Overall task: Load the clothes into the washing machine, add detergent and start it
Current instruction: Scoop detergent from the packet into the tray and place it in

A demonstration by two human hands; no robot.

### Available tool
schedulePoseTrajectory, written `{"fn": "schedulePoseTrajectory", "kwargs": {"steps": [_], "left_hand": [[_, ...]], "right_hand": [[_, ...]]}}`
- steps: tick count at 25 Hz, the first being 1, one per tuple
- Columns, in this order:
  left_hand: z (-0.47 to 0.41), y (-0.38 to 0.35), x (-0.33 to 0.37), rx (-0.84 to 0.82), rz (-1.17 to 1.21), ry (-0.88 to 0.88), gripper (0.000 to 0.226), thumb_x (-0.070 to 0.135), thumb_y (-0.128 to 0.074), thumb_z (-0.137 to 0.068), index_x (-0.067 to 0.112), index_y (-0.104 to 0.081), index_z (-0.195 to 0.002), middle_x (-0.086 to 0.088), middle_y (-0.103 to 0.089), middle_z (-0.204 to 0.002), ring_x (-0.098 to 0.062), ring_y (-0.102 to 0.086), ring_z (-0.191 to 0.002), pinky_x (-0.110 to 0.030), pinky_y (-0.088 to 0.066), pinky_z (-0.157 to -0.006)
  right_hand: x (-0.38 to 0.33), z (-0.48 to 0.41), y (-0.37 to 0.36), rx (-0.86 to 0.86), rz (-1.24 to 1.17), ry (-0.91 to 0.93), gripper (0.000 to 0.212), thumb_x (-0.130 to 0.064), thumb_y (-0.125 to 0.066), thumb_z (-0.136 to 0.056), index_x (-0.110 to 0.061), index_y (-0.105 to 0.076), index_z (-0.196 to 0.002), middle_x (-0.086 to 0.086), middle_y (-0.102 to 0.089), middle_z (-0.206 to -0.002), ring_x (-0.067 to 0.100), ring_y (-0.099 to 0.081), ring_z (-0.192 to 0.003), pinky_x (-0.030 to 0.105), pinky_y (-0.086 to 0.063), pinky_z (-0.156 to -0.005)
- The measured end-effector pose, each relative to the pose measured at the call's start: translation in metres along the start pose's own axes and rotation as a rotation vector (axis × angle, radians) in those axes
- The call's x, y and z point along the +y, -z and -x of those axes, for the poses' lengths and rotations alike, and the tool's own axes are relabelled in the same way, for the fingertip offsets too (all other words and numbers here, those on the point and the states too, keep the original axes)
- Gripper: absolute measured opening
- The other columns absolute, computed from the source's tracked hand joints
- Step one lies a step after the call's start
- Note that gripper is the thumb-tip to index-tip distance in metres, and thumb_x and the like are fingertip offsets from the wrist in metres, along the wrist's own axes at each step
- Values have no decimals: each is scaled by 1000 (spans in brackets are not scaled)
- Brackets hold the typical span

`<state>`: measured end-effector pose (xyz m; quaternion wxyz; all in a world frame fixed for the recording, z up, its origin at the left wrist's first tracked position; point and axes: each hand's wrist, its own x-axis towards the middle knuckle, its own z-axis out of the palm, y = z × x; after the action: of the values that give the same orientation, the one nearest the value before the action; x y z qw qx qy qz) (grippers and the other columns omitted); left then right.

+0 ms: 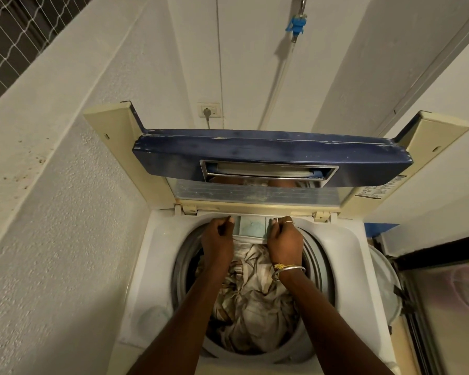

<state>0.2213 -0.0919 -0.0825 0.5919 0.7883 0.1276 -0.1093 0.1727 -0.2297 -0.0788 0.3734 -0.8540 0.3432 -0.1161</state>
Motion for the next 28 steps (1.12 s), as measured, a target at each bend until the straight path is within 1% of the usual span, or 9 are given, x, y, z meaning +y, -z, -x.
{"fn": "schedulePoseTrajectory", "kwargs": {"steps": [3, 6, 10, 11, 13, 15, 20, 23, 28], "left_hand": [[-1, 4, -11, -30, 15, 10, 35, 61, -60, -85, 30, -70, -99, 7, -74, -94, -12, -70, -88, -41, -59, -83], [4, 9, -8, -88, 29, 28, 35, 56, -61, -88, 29, -71, -108, 6, -74, -101, -10, -69, -94, -42, -58, -88], [18, 9, -17, -162, 44, 79, 57, 63, -64, -81, 29, -61, -127, 7, -69, -118, -9, -65, -108, -37, -56, -92], [21, 9, -20, -142, 49, 103, 57, 62, -63, -82, 27, -61, -127, 7, -69, -117, -9, -65, -107, -38, -56, -93], [25, 7, -17, -77, 45, 130, 31, 45, -61, -93, 26, -67, -117, 10, -72, -105, -6, -67, -99, -36, -56, -91], [28, 2, -13, -20, 36, 145, 18, 36, -61, -95, 27, -71, -108, 10, -73, -94, -6, -68, -91, -36, -57, -87], [28, -7, -20, 31, 116, 183, 27, 40, -66, -89, 14, -74, -94, -3, -74, -81, -25, -69, -79, -38, -56, -76], [27, -11, -22, 44, 182, 219, 30, 37, -68, -89, 9, -74, -97, -17, -73, -91, -36, -69, -85, -36, -54, -76], [19, -12, -15, 43, 258, 288, 38, 36, -71, -88, 1, -70, -103, -26, -69, -100, -24, -67, -73, -36, -54, -76]], "right_hand": [[4, 4, 7, -29, -177, -18, 21, -30, -55, -99, -13, -56, -86, 1, -63, -70, 23, -63, -68, 30, -42, -60], [10, 9, 16, -120, -270, -47, 19, -35, -57, -98, -17, -59, -95, -4, -66, -81, 12, -64, -77, 32, -53, -70], [21, 25, 22, -217, -378, -127, 29, -31, -71, -89, -22, -62, -114, -12, -70, -100, -6, -66, -89, 11, -50, -78], [26, 28, 19, -250, -392, -166, 35, -28, -76, -85, -19, -64, -117, -11, -72, -101, -6, -67, -89, 11, -52, -79], [29, 31, 14, -246, -360, -226, 49, -30, -83, -77, -11, -65, -118, -5, -75, -99, 0, -70, -90, 15, -54, -81], [27, 30, 11, -180, -382, -281, 48, -28, -85, -76, -6, -64, -113, -5, -73, -96, 6, -69, -87, 10, -50, -78], [20, 22, 11, -95, -466, -358, 47, -11, -80, -81, 1, -60, -121, -4, -62, -87, -1, -56, -75, -3, -42, -62], [21, 20, 9, -85, -548, -395, 46, -7, -78, -82, 3, -59, -122, 3, -65, -89, -2, -58, -75, -2, -41, -56], [12, 19, 7, -59, -633, -406, 44, -12, -79, -82, -1, -61, -120, 6, -71, -93, 8, -67, -82, 5, -49, -65]]}}
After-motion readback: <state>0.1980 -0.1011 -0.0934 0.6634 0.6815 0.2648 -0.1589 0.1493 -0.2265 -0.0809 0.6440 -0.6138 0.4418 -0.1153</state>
